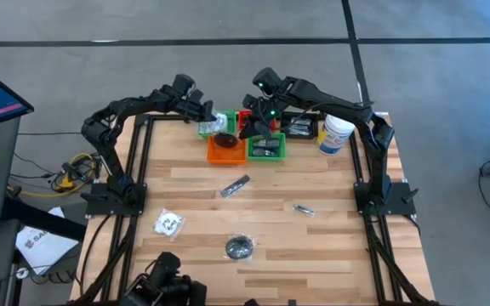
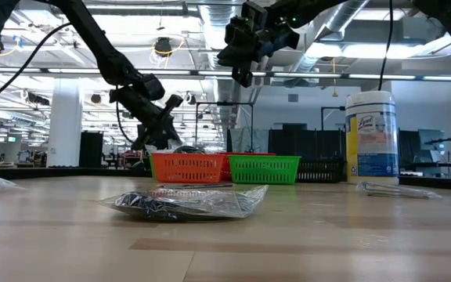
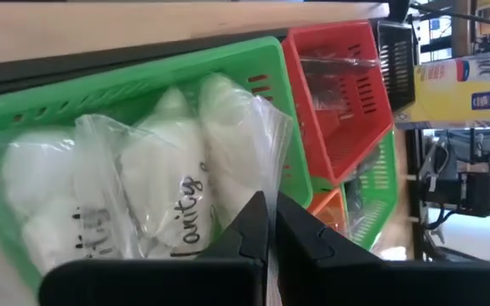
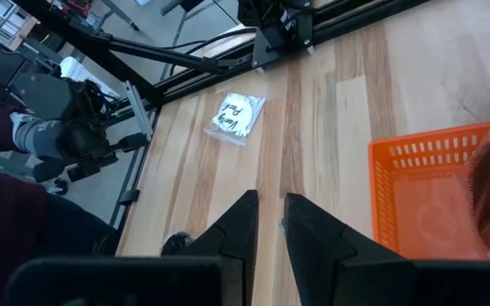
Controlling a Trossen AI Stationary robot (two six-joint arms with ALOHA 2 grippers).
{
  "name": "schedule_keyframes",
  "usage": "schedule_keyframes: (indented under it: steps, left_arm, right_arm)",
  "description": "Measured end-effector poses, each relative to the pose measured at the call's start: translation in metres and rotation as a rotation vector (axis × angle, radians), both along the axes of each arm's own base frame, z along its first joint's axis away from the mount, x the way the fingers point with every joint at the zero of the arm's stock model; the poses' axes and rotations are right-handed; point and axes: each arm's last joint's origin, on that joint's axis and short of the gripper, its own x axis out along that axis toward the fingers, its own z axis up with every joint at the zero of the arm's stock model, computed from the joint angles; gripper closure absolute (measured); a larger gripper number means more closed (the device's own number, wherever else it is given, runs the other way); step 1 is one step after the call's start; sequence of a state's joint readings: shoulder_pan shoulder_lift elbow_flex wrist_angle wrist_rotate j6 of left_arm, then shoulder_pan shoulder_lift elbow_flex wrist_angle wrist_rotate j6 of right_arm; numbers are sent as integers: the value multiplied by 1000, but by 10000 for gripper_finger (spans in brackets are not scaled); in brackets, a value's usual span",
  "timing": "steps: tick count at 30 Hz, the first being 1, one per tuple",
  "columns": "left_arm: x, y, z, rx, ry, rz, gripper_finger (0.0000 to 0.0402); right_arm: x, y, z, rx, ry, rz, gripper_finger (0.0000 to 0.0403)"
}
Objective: Pick & Place Travel size toiletries
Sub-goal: Put the vanity pack into the green bin, then put the black comb into the red bin
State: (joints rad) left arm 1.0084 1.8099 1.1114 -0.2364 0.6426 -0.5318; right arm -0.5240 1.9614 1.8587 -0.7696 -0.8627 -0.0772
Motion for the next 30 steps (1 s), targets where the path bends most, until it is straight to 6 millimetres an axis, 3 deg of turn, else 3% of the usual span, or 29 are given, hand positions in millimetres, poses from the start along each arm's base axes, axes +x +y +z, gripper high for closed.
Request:
schedule_keyframes:
  steps: [16,22,30]
  left_arm:
    - [3,-3,-1,34,43,-1,399]
    - [2,-3,0,51,59,10,369]
    - [-8,-7,36,195,73,68,306]
  right_arm:
    - [0,-1,-1,-21,12,-20,349]
    - [0,-1,-1,-20,12,-20,349]
    - [0,-1,-1,-20,12,-20,349]
